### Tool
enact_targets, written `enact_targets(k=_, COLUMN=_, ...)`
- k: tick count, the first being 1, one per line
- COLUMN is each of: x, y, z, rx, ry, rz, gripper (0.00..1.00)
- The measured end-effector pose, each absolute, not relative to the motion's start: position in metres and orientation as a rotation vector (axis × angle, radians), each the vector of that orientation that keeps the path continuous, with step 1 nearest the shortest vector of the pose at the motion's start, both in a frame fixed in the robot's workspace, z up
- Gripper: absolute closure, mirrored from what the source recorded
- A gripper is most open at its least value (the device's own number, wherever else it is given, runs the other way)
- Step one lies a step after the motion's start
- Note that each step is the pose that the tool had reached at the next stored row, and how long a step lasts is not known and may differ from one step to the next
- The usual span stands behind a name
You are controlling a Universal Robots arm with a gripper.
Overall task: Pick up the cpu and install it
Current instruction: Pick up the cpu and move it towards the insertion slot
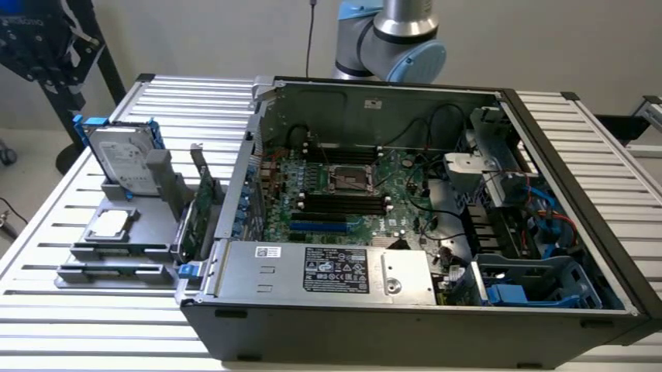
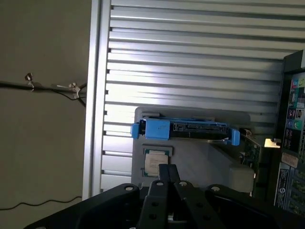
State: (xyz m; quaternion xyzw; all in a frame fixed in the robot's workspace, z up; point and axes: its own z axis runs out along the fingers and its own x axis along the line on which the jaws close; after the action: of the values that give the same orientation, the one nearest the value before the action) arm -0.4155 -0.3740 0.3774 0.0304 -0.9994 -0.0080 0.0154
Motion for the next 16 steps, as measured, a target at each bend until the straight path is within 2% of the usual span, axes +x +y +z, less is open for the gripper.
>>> enact_targets(k=2, x=-0.416, y=-0.374, z=0.377, rx=0.095, ry=-3.109, rz=-0.025, gripper=0.88)
enact_targets(k=5, x=-0.416, y=-0.374, z=0.377, rx=0.095, ry=-3.109, rz=-0.025, gripper=0.70)
enact_targets(k=8, x=-0.416, y=-0.374, z=0.376, rx=0.095, ry=-3.109, rz=-0.024, gripper=0.64)
enact_targets(k=9, x=-0.417, y=-0.374, z=0.375, rx=0.095, ry=-3.109, rz=-0.024, gripper=0.53)
enact_targets(k=10, x=-0.417, y=-0.374, z=0.373, rx=0.095, ry=-3.109, rz=-0.023, gripper=0.53)
enact_targets(k=12, x=-0.419, y=-0.375, z=0.369, rx=0.095, ry=-3.109, rz=-0.023, gripper=0.41)
enact_targets(k=14, x=-0.420, y=-0.376, z=0.366, rx=0.095, ry=-3.109, rz=-0.023, gripper=0.41)
enact_targets(k=15, x=-0.421, y=-0.377, z=0.364, rx=0.095, ry=-3.109, rz=-0.023, gripper=0.35)
enact_targets(k=16, x=-0.422, y=-0.378, z=0.362, rx=0.095, ry=-3.109, rz=-0.023, gripper=0.35)
